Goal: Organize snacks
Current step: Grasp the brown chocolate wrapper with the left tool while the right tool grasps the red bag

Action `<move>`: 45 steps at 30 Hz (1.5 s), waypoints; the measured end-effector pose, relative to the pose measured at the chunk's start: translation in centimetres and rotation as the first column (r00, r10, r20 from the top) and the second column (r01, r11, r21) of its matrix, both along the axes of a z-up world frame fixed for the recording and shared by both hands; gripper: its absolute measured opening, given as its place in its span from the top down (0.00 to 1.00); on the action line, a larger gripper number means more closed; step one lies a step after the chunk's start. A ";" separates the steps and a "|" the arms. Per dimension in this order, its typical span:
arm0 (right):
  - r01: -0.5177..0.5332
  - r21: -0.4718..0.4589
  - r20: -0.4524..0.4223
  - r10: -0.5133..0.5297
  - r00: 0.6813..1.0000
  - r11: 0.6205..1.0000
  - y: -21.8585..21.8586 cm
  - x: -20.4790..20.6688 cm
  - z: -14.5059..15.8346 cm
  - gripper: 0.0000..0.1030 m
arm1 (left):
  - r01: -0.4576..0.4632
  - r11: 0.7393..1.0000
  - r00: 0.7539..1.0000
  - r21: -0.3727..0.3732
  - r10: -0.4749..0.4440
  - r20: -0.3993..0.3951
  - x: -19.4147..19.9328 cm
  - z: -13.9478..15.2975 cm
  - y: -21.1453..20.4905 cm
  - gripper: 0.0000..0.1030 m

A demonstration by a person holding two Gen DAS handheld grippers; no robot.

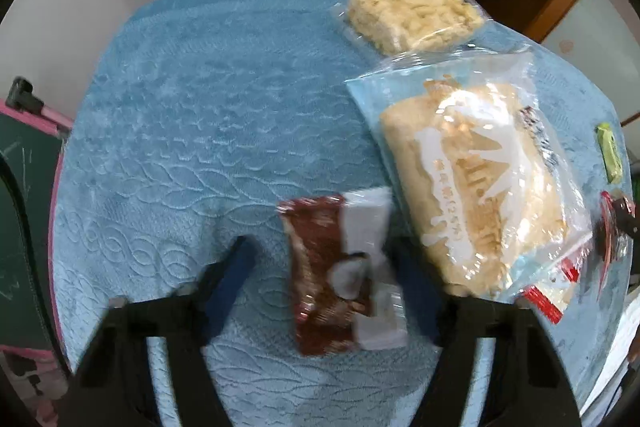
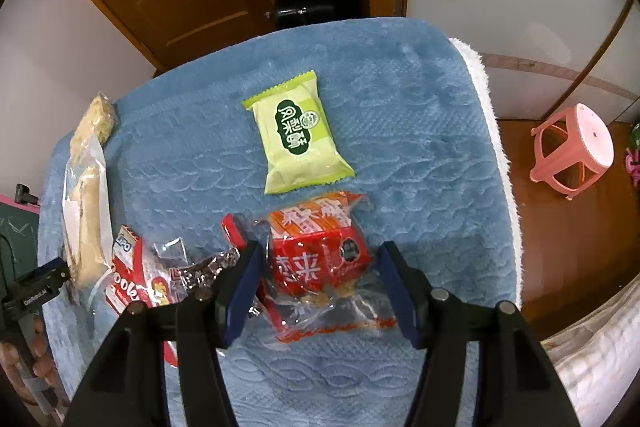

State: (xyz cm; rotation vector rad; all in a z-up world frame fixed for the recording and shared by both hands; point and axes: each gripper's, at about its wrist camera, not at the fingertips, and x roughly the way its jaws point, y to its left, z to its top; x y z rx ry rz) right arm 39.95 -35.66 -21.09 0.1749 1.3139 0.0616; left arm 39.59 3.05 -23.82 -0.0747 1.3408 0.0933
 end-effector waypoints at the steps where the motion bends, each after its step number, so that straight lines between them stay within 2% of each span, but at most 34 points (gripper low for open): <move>1: -0.001 -0.015 -0.001 0.001 1.000 1.000 0.1 0.0 0.0 0.46 | 0.015 1.000 1.000 0.016 -0.015 0.005 -0.2 0.3 -0.5 0.62; 4: -0.011 -0.055 0.001 0.011 1.000 0.998 0.7 -0.4 0.3 0.49 | 0.040 0.998 0.999 0.058 -0.040 -0.005 -1.0 0.6 -1.3 0.64; 7: -0.013 -0.081 0.015 0.014 1.000 0.997 1.2 -1.4 1.2 0.49 | 0.044 0.997 0.999 0.057 -0.045 0.026 -2.1 2.0 -1.3 0.65; 10: -0.018 -0.094 0.049 0.022 0.999 0.995 1.7 -2.7 3.4 0.49 | 0.053 0.997 0.995 0.056 -0.058 0.085 -3.5 5.1 -1.2 0.65; 14: -0.018 -0.081 0.112 0.027 0.993 0.997 2.4 -5.0 7.9 0.49 | 0.086 0.995 0.980 0.041 -0.092 0.174 -6.6 10.9 -1.1 0.65; 19: -0.040 -0.058 0.235 0.053 0.971 0.998 4.2 -10.6 15.7 0.49 | 0.146 0.988 0.941 0.051 -0.155 0.302 -11.2 19.4 -0.4 0.65; 22: -0.055 -0.049 0.314 0.068 0.947 0.997 5.6 -14.8 20.5 0.49 | 0.196 0.979 0.904 0.049 -0.199 0.379 -16.0 24.0 -1.0 0.65; 24: -0.063 -0.044 0.368 0.075 0.927 0.997 6.4 -18.2 23.7 0.49 | 0.225 0.973 0.882 0.044 -0.222 0.415 -18.2 26.5 -0.5 0.65; 28: -0.070 -0.035 0.443 0.078 0.893 0.997 7.5 -23.8 27.7 0.48 | 0.278 0.960 0.842 0.037 -0.262 0.471 -23.7 29.9 -1.1 0.65; 31: -0.083 -0.014 0.486 0.080 0.870 0.996 8.2 -28.4 29.5 0.48 | 0.321 0.947 0.827 0.005 -0.283 0.486 -27.3 31.1 -1.5 0.65; 34: -0.101 0.000 0.520 0.087 0.850 0.995 8.9 -31.7 30.0 0.48 | 0.360 0.932 0.810 -0.042 -0.290 0.510 -30.9 31.5 -1.7 0.65; 36: -0.112 0.009 0.543 0.089 0.835 0.994 9.2 -34.0 30.1 0.48 | 0.372 0.927 0.797 -0.046 -0.294 0.528 -32.7 31.3 -1.9 0.65; 39: -0.120 0.035 0.582 0.077 0.810 0.992 9.7 -37.2 30.0 0.48 | 0.372 0.927 0.780 -0.050 -0.283 0.557 -35.1 30.1 -2.2 0.65; 43: -0.106 0.107 0.618 0.018 0.786 0.989 9.7 -40.2 29.3 0.48 | 0.366 0.927 0.781 -0.078 -0.261 0.567 -37.2 28.2 -2.8 0.65; 45: -0.098 0.135 0.626 -0.008 0.779 0.986 9.8 -41.3 28.7 0.47 | 0.357 0.932 0.781 -0.066 -0.258 0.569 -37.9 27.1 -3.3 0.65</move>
